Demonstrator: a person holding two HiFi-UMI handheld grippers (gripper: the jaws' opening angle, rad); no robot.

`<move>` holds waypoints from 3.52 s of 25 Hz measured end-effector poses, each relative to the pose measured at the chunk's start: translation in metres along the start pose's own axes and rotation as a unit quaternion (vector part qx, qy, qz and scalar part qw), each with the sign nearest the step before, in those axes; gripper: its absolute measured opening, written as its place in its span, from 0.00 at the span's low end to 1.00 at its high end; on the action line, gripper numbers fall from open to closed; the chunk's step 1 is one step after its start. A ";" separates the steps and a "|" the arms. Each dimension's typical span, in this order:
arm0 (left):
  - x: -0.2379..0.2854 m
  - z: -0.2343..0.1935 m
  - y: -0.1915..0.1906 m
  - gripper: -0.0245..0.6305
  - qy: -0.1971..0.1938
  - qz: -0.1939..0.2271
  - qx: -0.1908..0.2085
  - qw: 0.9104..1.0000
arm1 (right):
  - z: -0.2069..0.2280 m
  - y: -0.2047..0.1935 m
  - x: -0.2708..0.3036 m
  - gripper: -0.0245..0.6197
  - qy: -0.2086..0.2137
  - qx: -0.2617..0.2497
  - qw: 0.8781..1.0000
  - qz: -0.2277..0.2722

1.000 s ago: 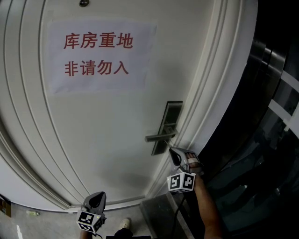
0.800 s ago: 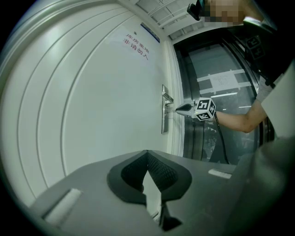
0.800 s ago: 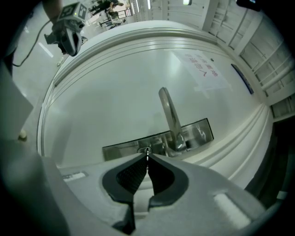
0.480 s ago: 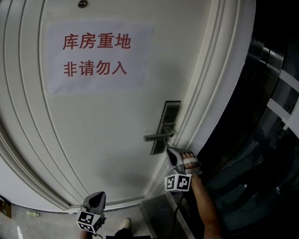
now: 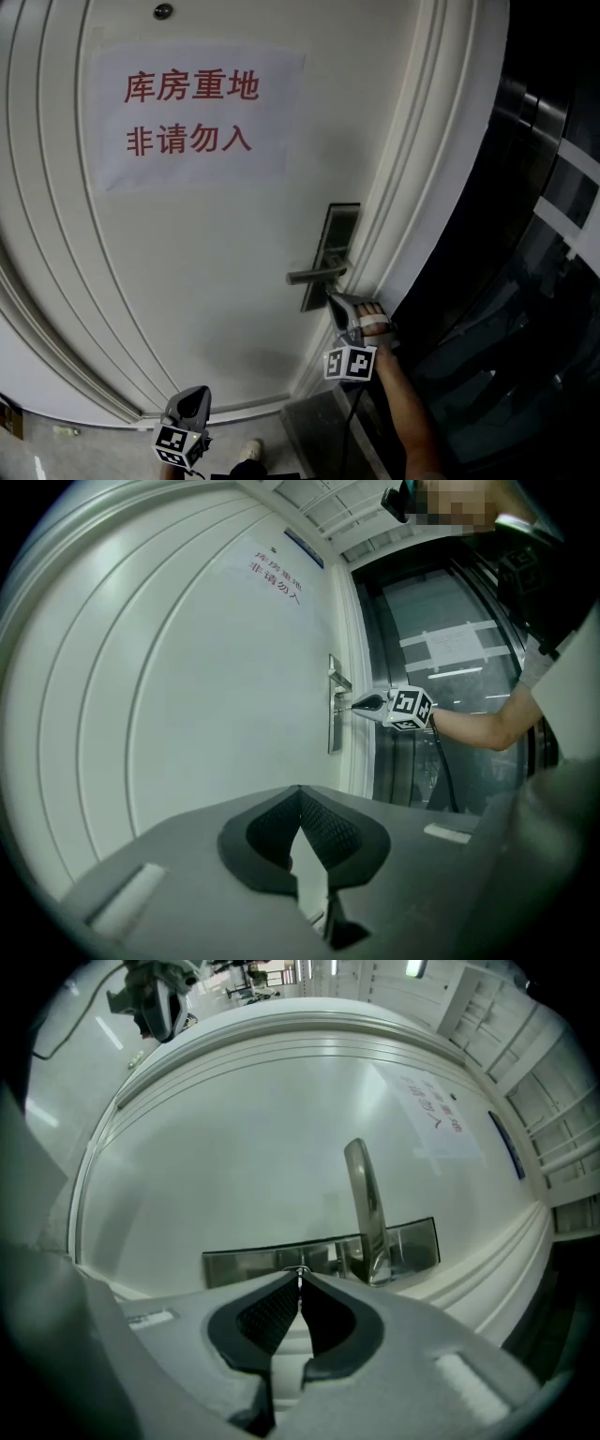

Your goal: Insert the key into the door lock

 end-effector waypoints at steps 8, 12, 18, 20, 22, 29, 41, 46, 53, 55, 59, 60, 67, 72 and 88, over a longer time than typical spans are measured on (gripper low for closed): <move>0.003 0.001 -0.001 0.04 -0.002 -0.002 0.000 1.000 | 0.001 0.000 0.005 0.06 0.000 0.001 1.000 0.003; 0.007 0.004 -0.002 0.04 -0.007 -0.002 0.001 1.000 | 0.000 0.000 0.010 0.06 0.000 -0.010 1.000 0.001; 0.003 0.002 -0.002 0.04 -0.001 -0.002 0.000 1.000 | 0.000 0.000 0.013 0.06 0.004 -0.011 1.000 0.002; 0.000 0.000 -0.001 0.04 0.004 0.000 -0.001 1.000 | 0.000 -0.001 0.014 0.06 0.005 -0.014 1.000 0.001; -0.002 -0.002 -0.001 0.04 0.008 0.002 -0.002 1.000 | 0.000 -0.001 0.018 0.06 0.005 -0.016 1.000 -0.001; -0.005 -0.001 0.001 0.04 0.007 0.003 0.000 1.000 | 0.000 0.001 0.020 0.06 0.008 -0.020 1.000 -0.006; -0.006 -0.005 0.002 0.04 0.011 0.004 -0.002 1.000 | 0.000 0.003 0.020 0.06 0.004 -0.018 1.000 -0.012; -0.006 -0.004 0.000 0.04 0.011 0.003 -0.004 1.000 | 0.000 0.001 0.022 0.08 0.007 -0.003 1.000 -0.009; -0.012 -0.005 -0.001 0.04 0.018 0.002 -0.005 1.000 | -0.002 0.000 0.022 0.29 0.015 0.022 1.000 0.006; -0.012 -0.003 0.000 0.04 0.017 0.002 -0.003 1.000 | -0.003 0.000 0.021 0.39 0.012 0.031 0.999 0.015; -0.015 -0.001 0.000 0.04 0.016 0.002 -0.001 1.000 | -0.003 0.002 0.015 0.45 0.008 0.039 0.999 0.021; -0.016 0.000 0.000 0.04 0.015 0.002 0.000 1.000 | -0.004 0.001 0.014 0.45 0.005 0.036 0.999 0.022; -0.021 0.006 -0.001 0.04 0.011 0.002 0.003 1.000 | -0.002 0.002 -0.003 0.45 0.004 0.040 0.999 0.015; -0.023 0.013 0.001 0.04 0.004 0.006 0.004 1.000 | 0.008 0.005 -0.022 0.32 -0.003 0.057 0.998 0.010; -0.046 0.029 0.003 0.04 -0.007 0.009 0.011 1.000 | 0.003 0.017 -0.092 0.06 -0.032 0.201 0.979 0.027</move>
Point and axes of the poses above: the fingertips, and each gripper's own axes: x forward along the fingers, z to its right, y out of its top, the point moved 10 cm from there along -x, backward along the fingers, and after that the axes turned 15 degrees about -x, right-handed, at the moved point
